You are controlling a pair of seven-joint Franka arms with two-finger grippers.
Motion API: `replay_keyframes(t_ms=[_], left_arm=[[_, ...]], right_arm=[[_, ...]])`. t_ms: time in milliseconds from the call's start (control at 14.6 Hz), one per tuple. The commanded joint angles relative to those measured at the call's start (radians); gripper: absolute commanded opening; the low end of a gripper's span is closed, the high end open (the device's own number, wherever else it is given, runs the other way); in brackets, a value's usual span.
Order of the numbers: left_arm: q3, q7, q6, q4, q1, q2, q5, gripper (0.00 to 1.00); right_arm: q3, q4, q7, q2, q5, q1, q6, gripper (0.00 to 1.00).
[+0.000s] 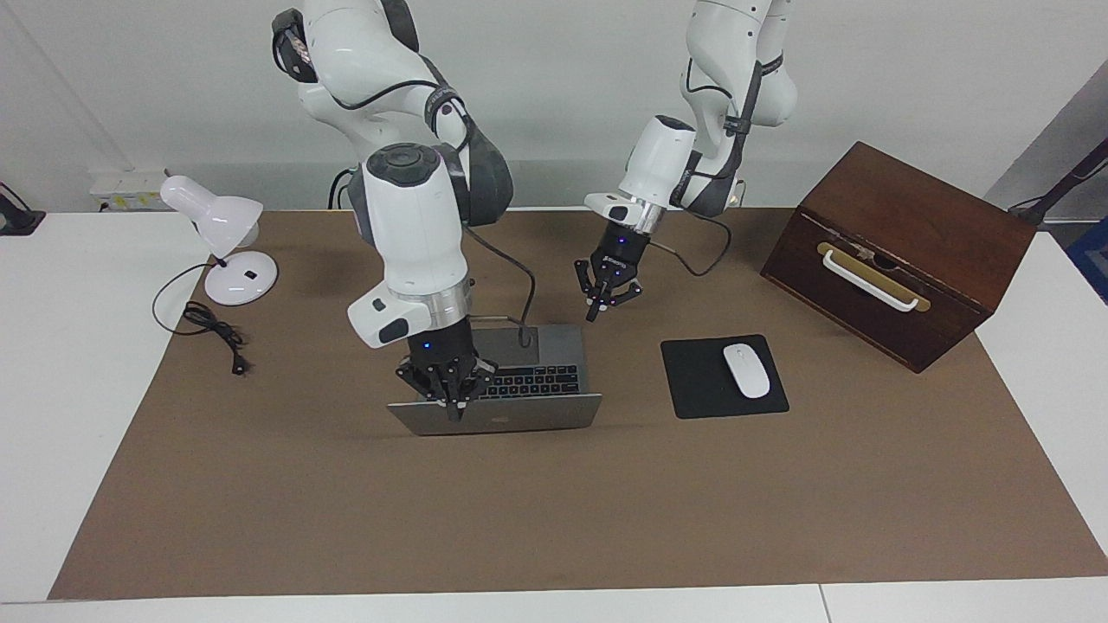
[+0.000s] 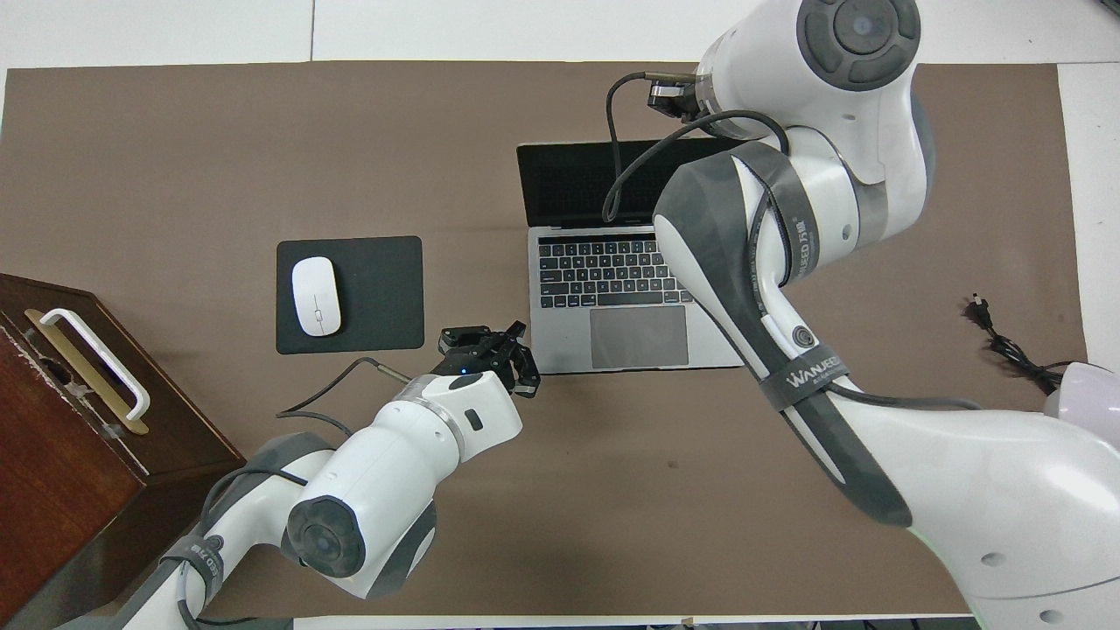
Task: Close laptop with both arms
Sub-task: 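Hook the right gripper behind the laptop screen top edge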
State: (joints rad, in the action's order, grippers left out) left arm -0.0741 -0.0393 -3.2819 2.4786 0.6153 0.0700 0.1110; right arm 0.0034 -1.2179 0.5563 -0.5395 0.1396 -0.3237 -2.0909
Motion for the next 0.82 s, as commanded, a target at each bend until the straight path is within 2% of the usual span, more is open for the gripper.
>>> replay_keyframes(t_ms=[0, 137, 343, 480, 617, 754], left_arm=[[0.014, 0.027, -0.093, -0.023, 0.017, 0.092, 0.001, 0.00], [0.014, 0.032, -0.156, -0.032, 0.018, 0.142, 0.001, 0.00], [0.014, 0.032, -0.162, -0.041, 0.033, 0.157, 0.001, 0.00], [0.016, 0.033, -0.198, -0.050, 0.041, 0.198, 0.002, 0.00], [0.017, 0.033, -0.220, -0.052, 0.055, 0.229, 0.004, 0.00], [0.016, 0.033, -0.220, -0.052, 0.055, 0.229, 0.003, 0.00]], right_arm=[[0.010, 0.069, 0.001, -0.046, 0.045, 0.017, -0.035, 0.00], [0.016, 0.087, -0.001, -0.066, 0.041, 0.040, -0.064, 0.00], [0.017, 0.087, -0.001, -0.074, 0.017, 0.040, -0.077, 0.00], [0.018, 0.087, -0.001, -0.086, 0.011, 0.038, -0.099, 0.00], [0.029, 0.086, 0.001, -0.089, -0.061, 0.040, -0.112, 0.00], [0.029, 0.080, 0.001, -0.086, -0.098, 0.034, -0.110, 0.00]])
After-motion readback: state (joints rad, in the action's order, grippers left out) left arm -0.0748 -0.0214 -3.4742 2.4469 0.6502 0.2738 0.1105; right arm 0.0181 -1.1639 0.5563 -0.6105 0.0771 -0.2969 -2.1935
